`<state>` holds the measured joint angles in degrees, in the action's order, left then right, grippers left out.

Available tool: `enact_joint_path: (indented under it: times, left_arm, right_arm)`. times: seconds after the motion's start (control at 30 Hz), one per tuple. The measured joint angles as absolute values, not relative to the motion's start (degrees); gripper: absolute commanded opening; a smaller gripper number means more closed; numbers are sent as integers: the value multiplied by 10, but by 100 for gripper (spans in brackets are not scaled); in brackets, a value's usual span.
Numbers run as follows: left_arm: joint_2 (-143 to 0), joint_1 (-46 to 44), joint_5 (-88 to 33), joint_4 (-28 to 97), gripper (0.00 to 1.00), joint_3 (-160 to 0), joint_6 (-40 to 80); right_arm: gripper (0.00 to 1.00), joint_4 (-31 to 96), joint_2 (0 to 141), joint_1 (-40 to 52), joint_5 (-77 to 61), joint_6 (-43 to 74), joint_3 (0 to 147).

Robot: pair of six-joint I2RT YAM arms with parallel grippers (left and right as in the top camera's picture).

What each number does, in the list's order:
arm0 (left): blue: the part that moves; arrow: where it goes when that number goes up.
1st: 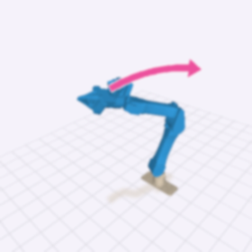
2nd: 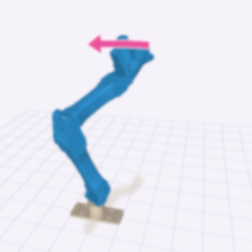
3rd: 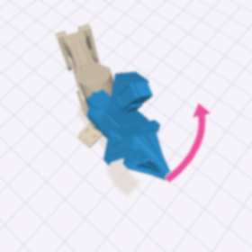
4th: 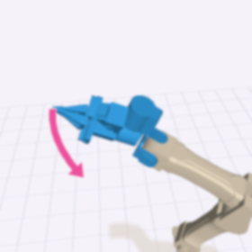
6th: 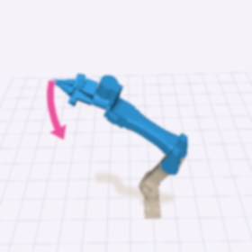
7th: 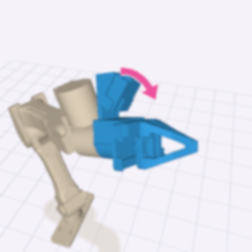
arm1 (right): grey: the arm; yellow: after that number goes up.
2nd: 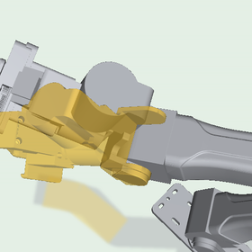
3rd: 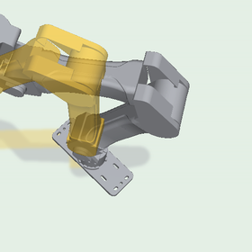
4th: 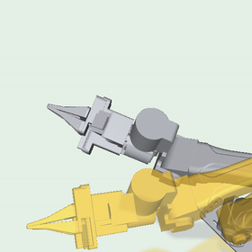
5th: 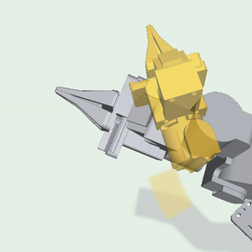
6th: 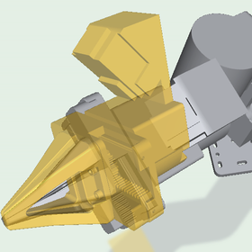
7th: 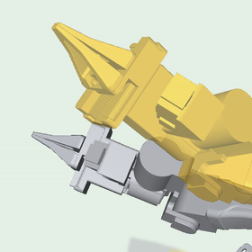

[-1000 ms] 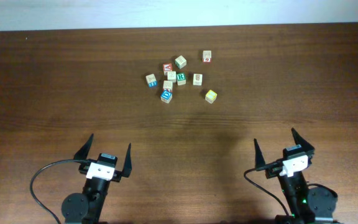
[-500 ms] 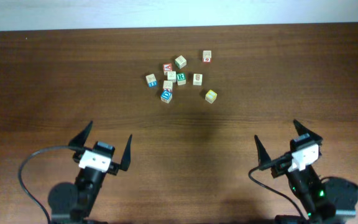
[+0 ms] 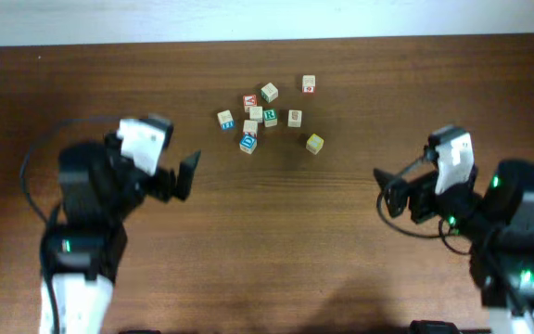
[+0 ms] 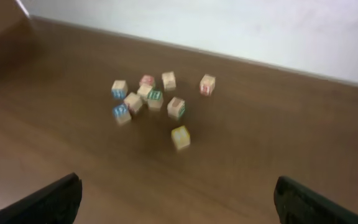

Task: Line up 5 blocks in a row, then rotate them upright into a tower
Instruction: 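Raise both arms and move the right gripper over the block cluster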

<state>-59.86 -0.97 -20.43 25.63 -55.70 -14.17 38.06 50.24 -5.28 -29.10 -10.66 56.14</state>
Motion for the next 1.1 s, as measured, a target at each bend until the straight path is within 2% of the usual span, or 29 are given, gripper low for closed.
enact_joint_path:
  times: [0.1,0.13,0.33,0.53,0.77,0.8,0.87,0.97,1.1]
  left_arm:
    - [-682,-10,-225,322,99,-651,-142]
    - [-703,-10,-230,340,99,-675,-143]
    - [-884,-9,-262,546,99,-920,-142]
    - [-983,-9,-288,631,99,-1053,-142]
    - [-993,-9,-305,639,99,-1056,-142]
    - [-993,-9,-305,641,99,-1056,-142]
    - [-993,-9,-307,643,99,-1056,-142]
    - [-993,-9,-309,639,99,-1056,-142]
    - [-993,-10,-310,626,99,-1056,-142]
  right_arm:
    - [98,430,559,-53,-294,-106,619]
    - [98,482,599,-53,-295,-107,663]
    - [98,607,734,-53,-298,-108,799]
    - [98,687,879,-53,-317,-123,911]
    - [99,601,985,-53,-380,-70,921]
    - [90,587,998,-51,-394,-67,921]
    - [88,566,1019,-44,-405,-61,921]
    - [89,540,1040,-13,-378,-49,921]
    - [89,491,1061,51,-277,-7,922]
